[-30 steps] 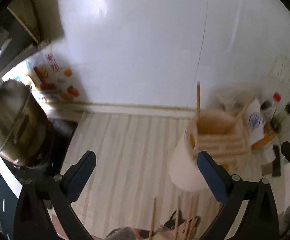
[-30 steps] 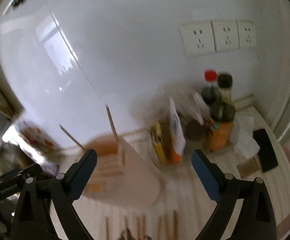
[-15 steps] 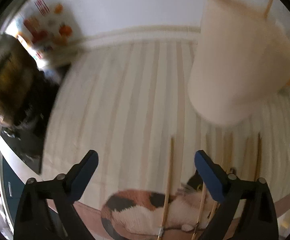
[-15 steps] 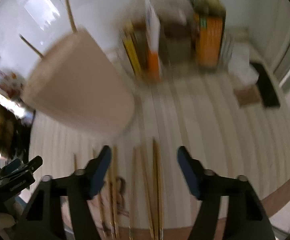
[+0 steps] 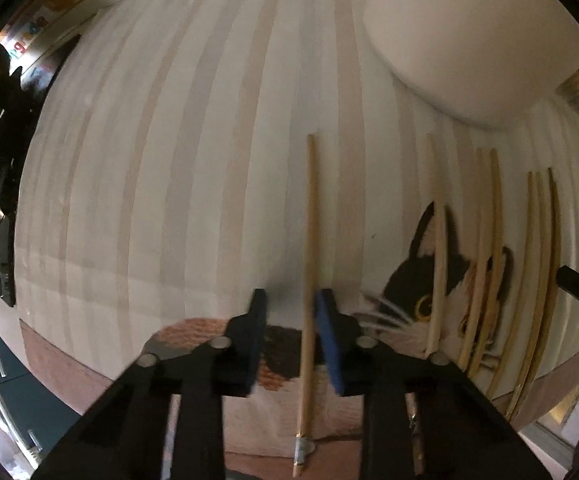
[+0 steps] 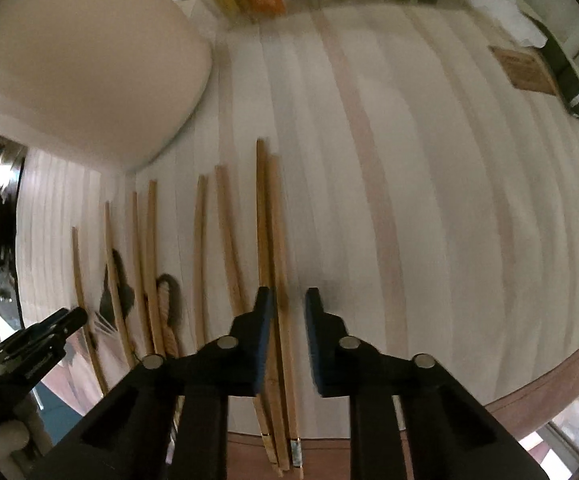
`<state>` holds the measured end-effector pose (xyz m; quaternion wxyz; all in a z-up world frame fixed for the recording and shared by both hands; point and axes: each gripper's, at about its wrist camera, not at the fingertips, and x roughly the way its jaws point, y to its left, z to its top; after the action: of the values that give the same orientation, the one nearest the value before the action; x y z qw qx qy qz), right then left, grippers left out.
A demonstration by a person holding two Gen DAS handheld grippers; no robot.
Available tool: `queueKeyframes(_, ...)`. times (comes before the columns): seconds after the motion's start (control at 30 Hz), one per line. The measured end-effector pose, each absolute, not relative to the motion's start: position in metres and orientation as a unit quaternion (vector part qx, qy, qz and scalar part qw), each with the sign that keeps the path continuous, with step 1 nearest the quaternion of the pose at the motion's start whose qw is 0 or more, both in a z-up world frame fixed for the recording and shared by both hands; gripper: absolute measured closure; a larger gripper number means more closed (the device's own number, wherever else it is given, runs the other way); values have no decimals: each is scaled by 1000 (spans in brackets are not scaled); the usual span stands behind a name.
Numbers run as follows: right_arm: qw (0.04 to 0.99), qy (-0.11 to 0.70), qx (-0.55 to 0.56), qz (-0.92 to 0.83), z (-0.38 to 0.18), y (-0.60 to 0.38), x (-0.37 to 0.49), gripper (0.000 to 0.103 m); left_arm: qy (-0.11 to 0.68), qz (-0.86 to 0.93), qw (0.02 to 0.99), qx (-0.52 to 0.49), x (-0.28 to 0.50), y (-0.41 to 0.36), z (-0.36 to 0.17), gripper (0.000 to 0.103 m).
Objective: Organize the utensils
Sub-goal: 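Grasp another chopstick with the left tool while the right tool grasps one too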
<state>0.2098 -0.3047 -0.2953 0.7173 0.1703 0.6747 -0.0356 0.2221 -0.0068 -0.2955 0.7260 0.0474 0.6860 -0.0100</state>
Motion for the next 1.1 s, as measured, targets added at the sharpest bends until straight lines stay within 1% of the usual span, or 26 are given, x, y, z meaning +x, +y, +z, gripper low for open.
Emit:
queueKeyframes(0.03, 723, 670, 163, -38, -295, -305, 210, 94, 686, -15, 726, 45, 221, -9, -297, 97)
queueKeyframes(0.07, 721, 674, 156, -37, -297, -304, 210, 96, 686, -17, 726, 46, 218, -14, -297, 98)
queueKeyframes(0.17, 725, 675, 132, -41, -295, -301, 210, 97, 686, -14, 726, 49, 214, -23, -301, 99)
queueKeyframes(0.33, 717, 684, 119, -58, -291, -306, 208, 97, 696, -16, 718, 10, 212, -38, -306, 99)
queueKeyframes(0.6, 701, 698, 136, -53, -293, -336, 205, 96, 698, -29, 715, 30, 210, -50, -312, 96)
queueKeyframes(0.7, 696, 704, 130, -58, -295, -341, 210, 96, 699, -31, 713, 34, 218, -40, -306, 96)
queueKeyframes(1.1, 696, 709, 94, -60, -289, -314, 219, 96, 698, -35, 714, 43, 225, -35, -307, 96)
